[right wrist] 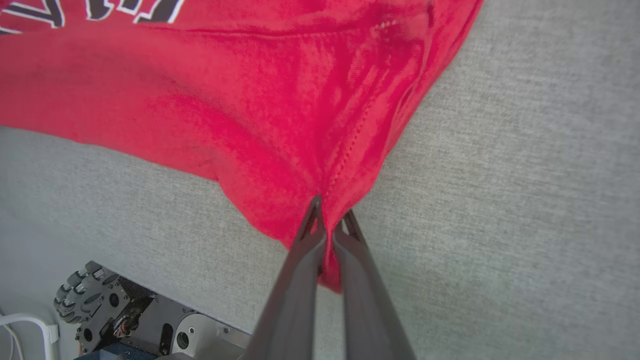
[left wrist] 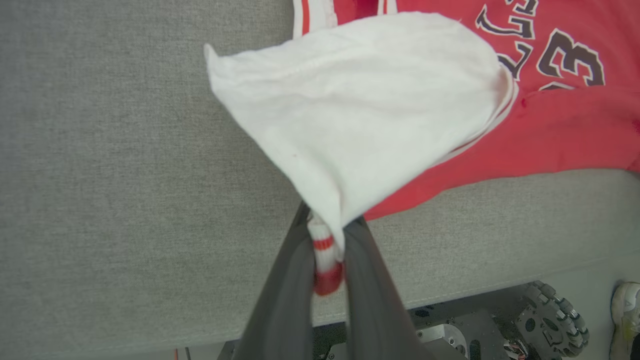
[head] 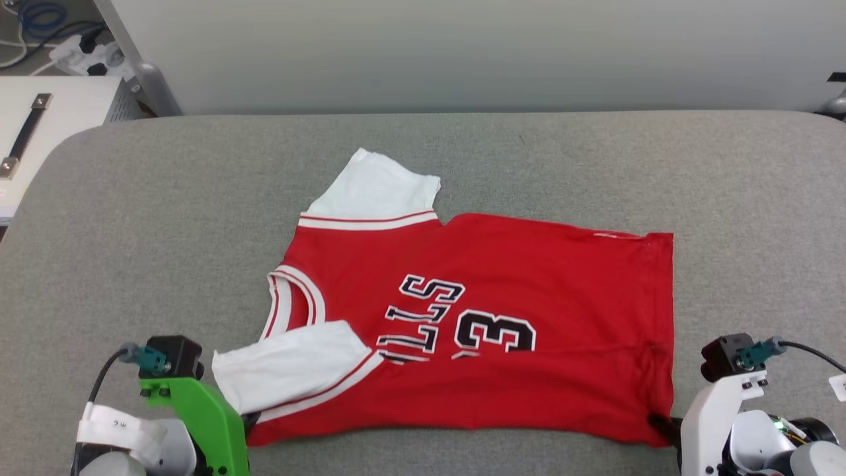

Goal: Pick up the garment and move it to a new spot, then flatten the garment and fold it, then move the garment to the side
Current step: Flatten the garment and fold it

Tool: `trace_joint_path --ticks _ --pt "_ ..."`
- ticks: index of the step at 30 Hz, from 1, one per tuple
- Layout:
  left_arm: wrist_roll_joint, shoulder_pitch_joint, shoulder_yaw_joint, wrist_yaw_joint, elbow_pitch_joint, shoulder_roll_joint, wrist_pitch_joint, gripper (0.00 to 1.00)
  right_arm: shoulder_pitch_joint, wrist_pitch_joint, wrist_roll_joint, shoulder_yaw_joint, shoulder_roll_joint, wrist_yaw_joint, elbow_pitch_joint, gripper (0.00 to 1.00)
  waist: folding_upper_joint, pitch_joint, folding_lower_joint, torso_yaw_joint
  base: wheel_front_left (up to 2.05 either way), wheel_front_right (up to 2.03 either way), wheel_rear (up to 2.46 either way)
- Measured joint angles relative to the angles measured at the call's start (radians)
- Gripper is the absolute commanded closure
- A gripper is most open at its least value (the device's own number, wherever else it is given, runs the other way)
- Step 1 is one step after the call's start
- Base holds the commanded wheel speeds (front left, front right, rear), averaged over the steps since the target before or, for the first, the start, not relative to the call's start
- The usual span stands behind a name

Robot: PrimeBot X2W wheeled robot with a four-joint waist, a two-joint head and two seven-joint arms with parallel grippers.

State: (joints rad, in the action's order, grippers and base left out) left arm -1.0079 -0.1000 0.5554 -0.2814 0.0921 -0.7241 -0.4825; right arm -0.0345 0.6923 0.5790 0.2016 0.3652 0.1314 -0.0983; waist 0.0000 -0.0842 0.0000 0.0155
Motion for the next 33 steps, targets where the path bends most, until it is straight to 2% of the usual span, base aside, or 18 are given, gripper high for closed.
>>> trace_joint_path --ticks 7,12,19,20,21,22,23,28,33 --pt "-0.042 0.109 -0.022 -0.037 0.044 -0.034 0.012 1.00 0.091 0.028 0.007 -0.017 0.012 0.000 0.045 1.00 0.0000 0.059 0.0000 0.004 0.00 0.00 0.00" --pt "-0.057 0.157 -0.022 -0.053 0.045 -0.033 0.021 1.00 0.139 0.051 0.006 -0.035 0.003 0.000 0.074 1.00 0.0000 0.062 0.0000 0.008 0.00 0.00 0.00" --pt "-0.077 0.160 -0.010 -0.048 -0.025 0.024 0.036 1.00 0.160 0.045 0.002 -0.046 -0.028 0.000 0.068 1.00 0.0000 0.044 0.0000 0.010 0.00 0.00 0.00" --pt "-0.082 0.158 -0.008 -0.041 -0.041 0.036 0.042 1.00 0.160 0.035 -0.001 -0.047 -0.032 0.000 0.065 0.82 0.0000 0.042 0.0000 0.010 0.00 0.00 0.00" --pt "-0.083 0.155 -0.005 -0.035 -0.057 0.044 0.043 0.76 0.160 0.029 -0.001 -0.049 -0.039 0.000 0.061 0.57 0.0000 0.040 0.0000 0.010 0.00 0.00 0.00" --pt "-0.083 0.152 -0.004 -0.032 -0.068 0.050 0.046 0.57 0.159 0.023 -0.002 -0.049 -0.041 0.000 0.058 0.40 0.0000 0.039 0.0000 0.010 0.00 0.00 0.00" --pt "-0.083 0.146 -0.005 -0.027 -0.083 0.057 0.051 0.01 0.159 0.011 -0.005 -0.051 -0.044 0.000 0.057 0.00 0.0000 0.039 0.0000 0.009 0.00 0.00 0.00" --pt "-0.080 0.115 -0.011 -0.004 -0.114 0.068 0.084 0.00 0.158 -0.089 -0.040 -0.078 -0.054 0.000 0.061 0.00 0.0000 0.042 0.0000 0.008 0.00 0.00 0.00" --pt "-0.032 0.082 -0.024 -0.003 -0.103 0.065 0.139 0.00 0.146 -0.251 -0.113 -0.134 -0.099 0.000 0.082 0.00 0.0000 0.050 0.0000 0.008 0.00 0.00 0.00"
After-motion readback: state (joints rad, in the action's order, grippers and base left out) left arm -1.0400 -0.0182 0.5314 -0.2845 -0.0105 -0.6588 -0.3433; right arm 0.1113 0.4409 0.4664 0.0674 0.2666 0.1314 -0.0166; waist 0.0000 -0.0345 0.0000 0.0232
